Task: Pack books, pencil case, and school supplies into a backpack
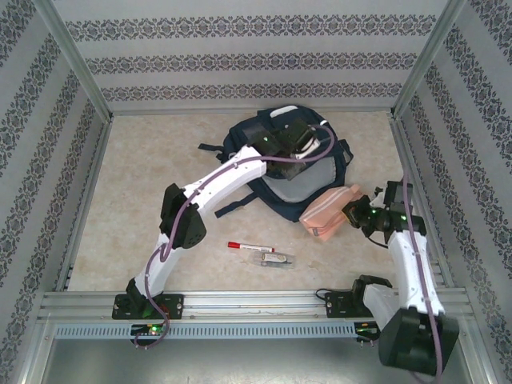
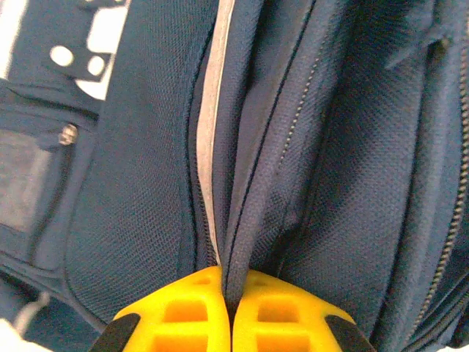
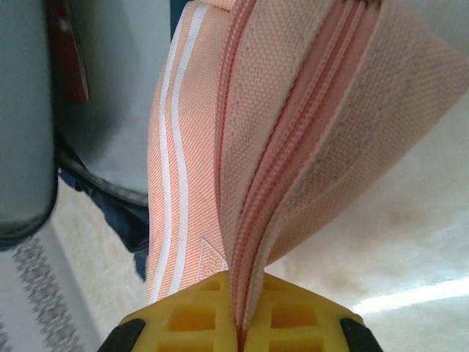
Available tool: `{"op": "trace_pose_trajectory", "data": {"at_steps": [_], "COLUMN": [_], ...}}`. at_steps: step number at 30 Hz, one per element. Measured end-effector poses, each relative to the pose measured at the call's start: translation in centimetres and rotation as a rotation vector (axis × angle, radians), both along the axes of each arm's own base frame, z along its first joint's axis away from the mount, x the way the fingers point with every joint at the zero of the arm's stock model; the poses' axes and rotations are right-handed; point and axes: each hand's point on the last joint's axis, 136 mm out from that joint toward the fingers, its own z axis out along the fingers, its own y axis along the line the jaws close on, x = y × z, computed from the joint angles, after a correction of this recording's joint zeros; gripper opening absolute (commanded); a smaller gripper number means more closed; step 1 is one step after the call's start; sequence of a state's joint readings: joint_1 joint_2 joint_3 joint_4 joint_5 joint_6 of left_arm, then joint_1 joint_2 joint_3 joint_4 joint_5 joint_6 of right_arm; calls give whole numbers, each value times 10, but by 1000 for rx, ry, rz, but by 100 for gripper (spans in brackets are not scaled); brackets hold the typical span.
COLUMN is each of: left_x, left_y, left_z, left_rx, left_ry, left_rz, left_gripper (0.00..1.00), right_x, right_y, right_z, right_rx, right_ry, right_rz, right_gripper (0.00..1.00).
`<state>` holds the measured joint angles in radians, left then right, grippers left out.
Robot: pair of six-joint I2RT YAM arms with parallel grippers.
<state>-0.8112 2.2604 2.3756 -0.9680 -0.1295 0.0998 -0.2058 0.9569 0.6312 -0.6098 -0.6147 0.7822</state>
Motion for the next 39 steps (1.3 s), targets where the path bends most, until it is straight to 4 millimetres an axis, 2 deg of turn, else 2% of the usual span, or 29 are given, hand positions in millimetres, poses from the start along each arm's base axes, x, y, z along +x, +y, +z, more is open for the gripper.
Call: {"op": "trace_pose_trajectory", "data": {"at_steps": [2,4,8,11,17,20,23,27,30,36,39], "left_x": [4,5,0,-4,-12,-15,-18,-17,-10,-6,-7], "left_y": [1,3,0,-3,-10,-13,-15,-13,-6,-2,-3], "left_z": [22,35,36,36,38,41,43,45,46,46,46], "left_rx": [-43,-78,-111,-129,-179,-205,-221,-231,-242,-269,-281], "left_ry": [-20,-24,12,33,75,94,106,109,115,137,149], "left_rz": [13,23,12,3,-14,-17,-23,-19,1,20,17], "left_gripper": [0,0,0,0,0,0,0,0,0,0,0], "right_x": [7,16,32,51,101,123,148,183,196,208,219], "right_y": [16,32,48,45,21,24,38,69,83,103,118], "right_z": [-4,-5,-3,-1,-9,-21,-33,-36,-40,-64,-64], "right_rx": [69,122,167,156,1,-80,-145,-189,-181,-138,-77], "right_ry": [26,31,67,60,25,-12,-54,-140,-181,-185,-227], "right_rz": [34,74,75,9,-105,-95,-21,96,147,203,262], "right_gripper": [0,0,0,0,0,0,0,0,0,0,0]}}
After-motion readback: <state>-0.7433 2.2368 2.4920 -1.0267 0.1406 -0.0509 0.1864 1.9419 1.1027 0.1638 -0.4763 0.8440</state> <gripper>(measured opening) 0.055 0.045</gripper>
